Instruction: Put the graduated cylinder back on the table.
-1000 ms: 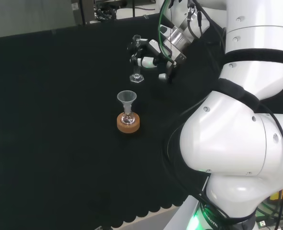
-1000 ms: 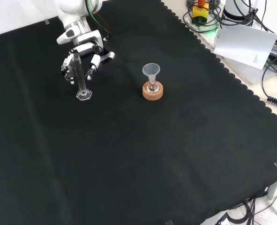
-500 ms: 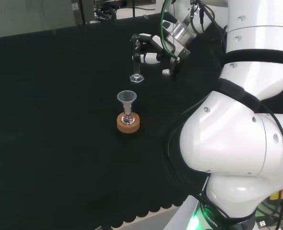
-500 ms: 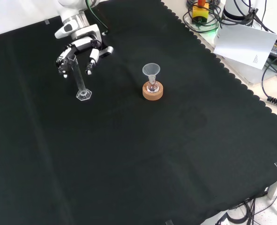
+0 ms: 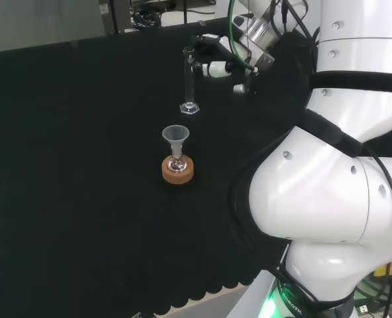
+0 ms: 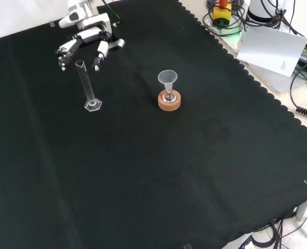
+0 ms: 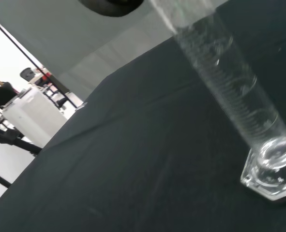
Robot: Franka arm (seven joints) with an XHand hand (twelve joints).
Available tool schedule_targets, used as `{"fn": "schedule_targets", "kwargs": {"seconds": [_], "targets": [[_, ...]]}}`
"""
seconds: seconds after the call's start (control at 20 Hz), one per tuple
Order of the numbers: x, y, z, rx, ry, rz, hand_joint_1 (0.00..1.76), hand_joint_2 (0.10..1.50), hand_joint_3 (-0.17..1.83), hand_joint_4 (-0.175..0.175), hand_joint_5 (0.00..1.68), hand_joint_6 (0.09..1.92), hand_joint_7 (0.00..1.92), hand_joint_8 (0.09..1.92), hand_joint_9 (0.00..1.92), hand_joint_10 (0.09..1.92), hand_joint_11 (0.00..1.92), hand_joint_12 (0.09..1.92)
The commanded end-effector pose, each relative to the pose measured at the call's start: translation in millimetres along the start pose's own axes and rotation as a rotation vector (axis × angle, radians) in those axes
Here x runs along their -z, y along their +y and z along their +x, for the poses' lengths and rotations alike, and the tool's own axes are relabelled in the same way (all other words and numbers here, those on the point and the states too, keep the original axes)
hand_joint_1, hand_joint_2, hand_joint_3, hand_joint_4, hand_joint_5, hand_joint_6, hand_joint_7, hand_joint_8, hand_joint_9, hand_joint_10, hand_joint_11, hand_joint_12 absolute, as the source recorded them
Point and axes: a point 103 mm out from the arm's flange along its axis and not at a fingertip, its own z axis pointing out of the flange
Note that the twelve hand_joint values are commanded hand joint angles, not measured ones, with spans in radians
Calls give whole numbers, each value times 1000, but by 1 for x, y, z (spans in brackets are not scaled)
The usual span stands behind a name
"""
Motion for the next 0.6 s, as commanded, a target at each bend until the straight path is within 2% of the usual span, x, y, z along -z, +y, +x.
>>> {"fn": "schedule_targets", "kwargs": {"seconds": [0.05, 0.35, 0.6], "targets": [[64, -35, 22, -74, -138, -38, 834, 935, -175, -92, 266, 115, 167, 684, 647, 87, 134, 1380], [112, -73, 63, -127, -251, -70, 828, 937, -175, -91, 273, 93, 161, 685, 639, 87, 119, 1389], [140, -109, 102, -161, -351, -82, 798, 940, -175, -92, 270, 87, 154, 684, 629, 87, 112, 1390]]}}
